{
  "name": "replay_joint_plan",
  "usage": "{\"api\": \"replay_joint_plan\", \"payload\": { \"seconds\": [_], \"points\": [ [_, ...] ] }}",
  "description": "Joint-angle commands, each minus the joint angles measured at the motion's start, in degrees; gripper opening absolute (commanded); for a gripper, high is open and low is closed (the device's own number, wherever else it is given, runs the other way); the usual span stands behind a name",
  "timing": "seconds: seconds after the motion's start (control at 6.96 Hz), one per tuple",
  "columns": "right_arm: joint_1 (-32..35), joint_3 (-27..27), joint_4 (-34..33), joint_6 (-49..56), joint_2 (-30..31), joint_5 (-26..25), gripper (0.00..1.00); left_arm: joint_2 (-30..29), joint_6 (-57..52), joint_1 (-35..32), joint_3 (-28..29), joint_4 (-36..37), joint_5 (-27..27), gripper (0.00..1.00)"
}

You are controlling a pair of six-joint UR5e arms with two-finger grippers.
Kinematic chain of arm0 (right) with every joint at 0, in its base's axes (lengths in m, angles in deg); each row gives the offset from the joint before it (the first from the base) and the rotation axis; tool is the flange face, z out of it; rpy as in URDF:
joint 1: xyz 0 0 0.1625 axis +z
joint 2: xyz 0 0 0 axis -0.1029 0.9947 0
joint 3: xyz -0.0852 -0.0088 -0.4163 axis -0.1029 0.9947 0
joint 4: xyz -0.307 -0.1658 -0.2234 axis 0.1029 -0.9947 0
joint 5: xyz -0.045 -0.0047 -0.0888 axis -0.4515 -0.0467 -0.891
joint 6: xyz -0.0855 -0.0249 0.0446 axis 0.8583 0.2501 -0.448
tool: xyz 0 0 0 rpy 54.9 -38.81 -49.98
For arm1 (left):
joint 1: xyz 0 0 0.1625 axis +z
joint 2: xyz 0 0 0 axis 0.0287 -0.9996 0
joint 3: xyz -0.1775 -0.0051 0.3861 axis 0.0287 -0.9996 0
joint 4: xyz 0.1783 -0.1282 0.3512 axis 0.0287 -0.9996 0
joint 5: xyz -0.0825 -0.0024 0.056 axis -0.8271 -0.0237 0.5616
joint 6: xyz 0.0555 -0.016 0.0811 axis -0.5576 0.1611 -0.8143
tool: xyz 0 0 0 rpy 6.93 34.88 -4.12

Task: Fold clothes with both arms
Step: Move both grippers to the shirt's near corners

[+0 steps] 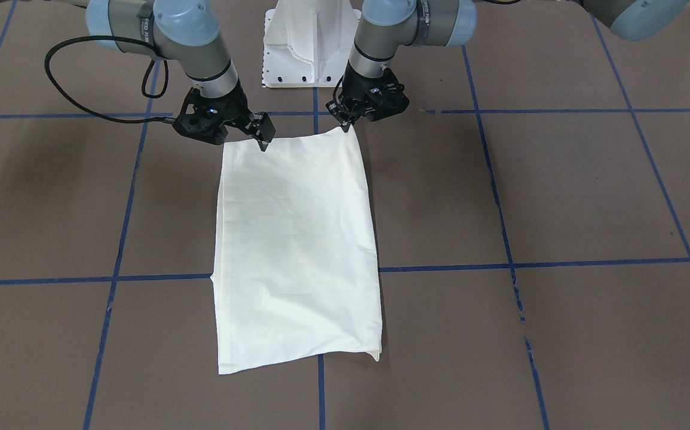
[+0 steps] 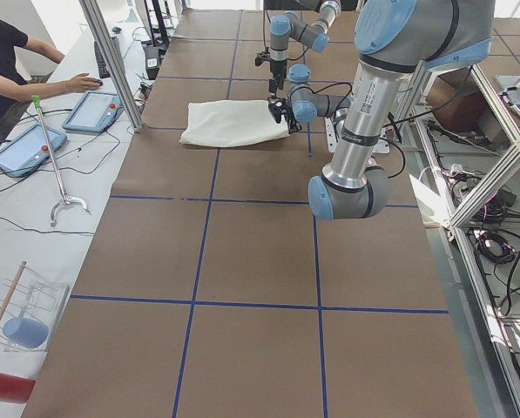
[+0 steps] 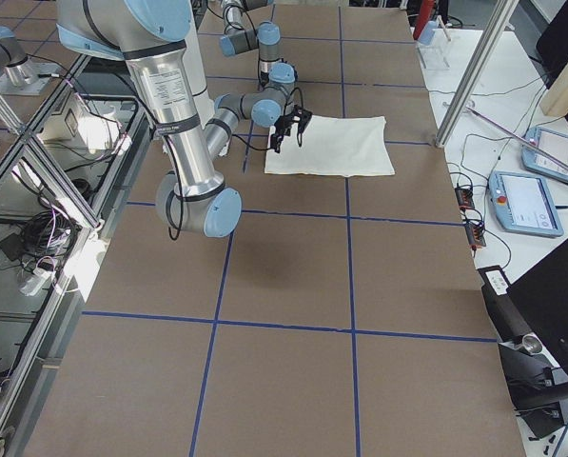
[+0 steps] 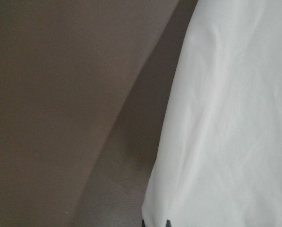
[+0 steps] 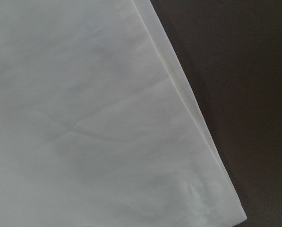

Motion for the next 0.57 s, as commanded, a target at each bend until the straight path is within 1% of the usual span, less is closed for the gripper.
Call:
{"api": "replay_joint_plan", "payload": {
  "seconds": [0.0,0.29,0.43],
  "points": [
    [-5.4,1.2,1.1,-9.4,1.9,-6.1,1.0,-0.2,0.0,0.1,0.4,-0.4,0.0,0.0],
    [-6.3,3.9,1.1,-9.4,2.1,-6.2,1.0,-0.3,0.0,0.1,0.2,-0.4,0.0,0.0],
    [-6.2,4.1,1.1,-9.4,2.0,-6.2,1.0,-0.4,0.0,0.1,0.1,-0.4,0.0,0.0]
  ]
}}
